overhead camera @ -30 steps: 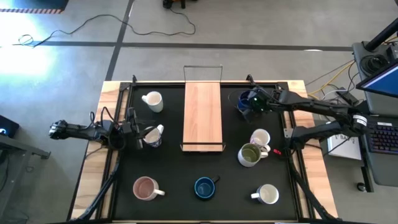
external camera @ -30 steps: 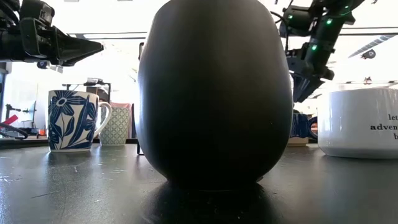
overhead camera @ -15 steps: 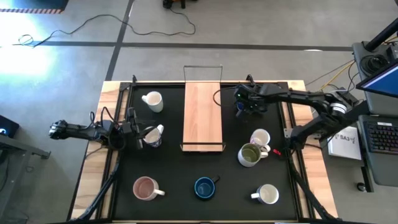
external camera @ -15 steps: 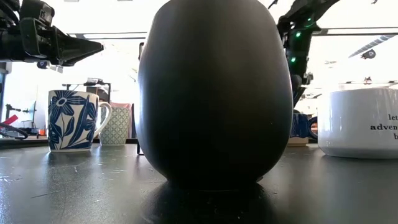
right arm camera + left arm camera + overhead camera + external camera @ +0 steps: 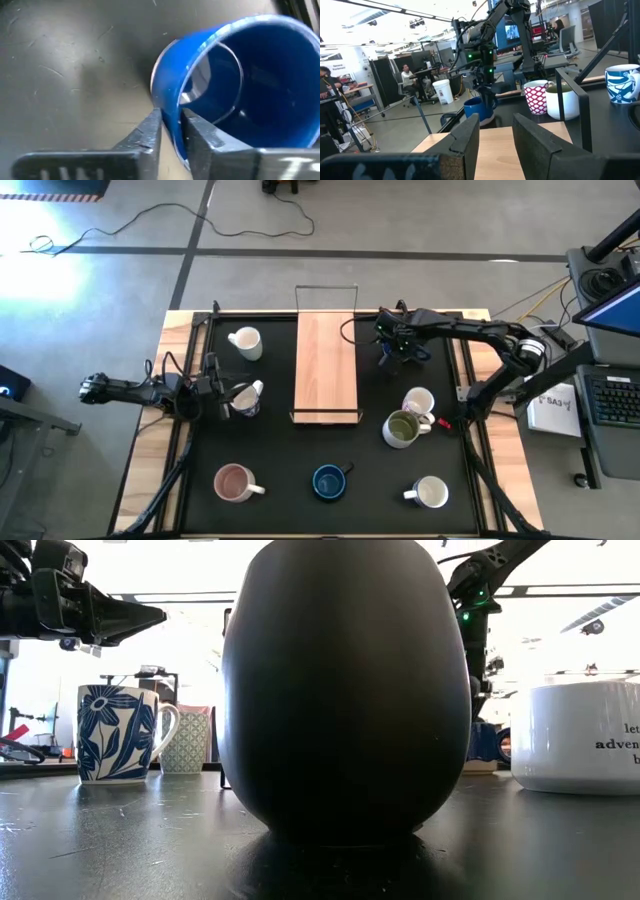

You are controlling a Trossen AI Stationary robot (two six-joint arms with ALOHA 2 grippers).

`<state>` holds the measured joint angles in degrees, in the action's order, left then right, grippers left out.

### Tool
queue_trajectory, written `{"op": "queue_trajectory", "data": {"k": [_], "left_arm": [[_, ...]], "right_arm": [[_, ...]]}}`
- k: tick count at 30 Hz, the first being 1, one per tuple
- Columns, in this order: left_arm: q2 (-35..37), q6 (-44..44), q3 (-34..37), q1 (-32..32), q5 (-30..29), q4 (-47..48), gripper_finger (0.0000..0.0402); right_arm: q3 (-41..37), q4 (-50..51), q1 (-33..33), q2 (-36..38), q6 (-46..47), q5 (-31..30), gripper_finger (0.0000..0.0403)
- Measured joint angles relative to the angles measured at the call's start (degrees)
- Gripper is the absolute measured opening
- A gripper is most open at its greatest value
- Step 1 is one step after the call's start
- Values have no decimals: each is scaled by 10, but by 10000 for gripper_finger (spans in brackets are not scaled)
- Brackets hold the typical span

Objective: Place coffee mugs
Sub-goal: Put the blue mug on the shelf

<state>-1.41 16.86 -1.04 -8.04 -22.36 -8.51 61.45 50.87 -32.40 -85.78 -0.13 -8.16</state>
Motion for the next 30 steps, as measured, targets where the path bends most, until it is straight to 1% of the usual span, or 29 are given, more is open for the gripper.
{"op": "queue_trajectory", "data": {"k": [3, 5, 7, 11, 18, 24, 30], "left_arm": [[0, 0, 0, 0, 0, 0, 100], [0, 0, 0, 0, 0, 0, 100], [0, 0, 0, 0, 0, 0, 100], [0, 0, 0, 0, 0, 0, 100], [0, 0, 0, 0, 0, 0, 100], [0, 0, 0, 0, 0, 0, 100], [0, 0, 0, 0, 0, 0, 100]], "right_arm": [[0, 2, 0, 1, -12, 16, 19], [2, 3, 0, 1, -18, 29, 18], [8, 5, -1, 2, -24, 55, 17], [38, 29, 3, 2, -40, 80, 16], [112, 77, 23, 2, -87, 72, 15], [173, 77, 63, 0, -112, 70, 14], [211, 74, 106, -23, -130, 74, 14]]}}
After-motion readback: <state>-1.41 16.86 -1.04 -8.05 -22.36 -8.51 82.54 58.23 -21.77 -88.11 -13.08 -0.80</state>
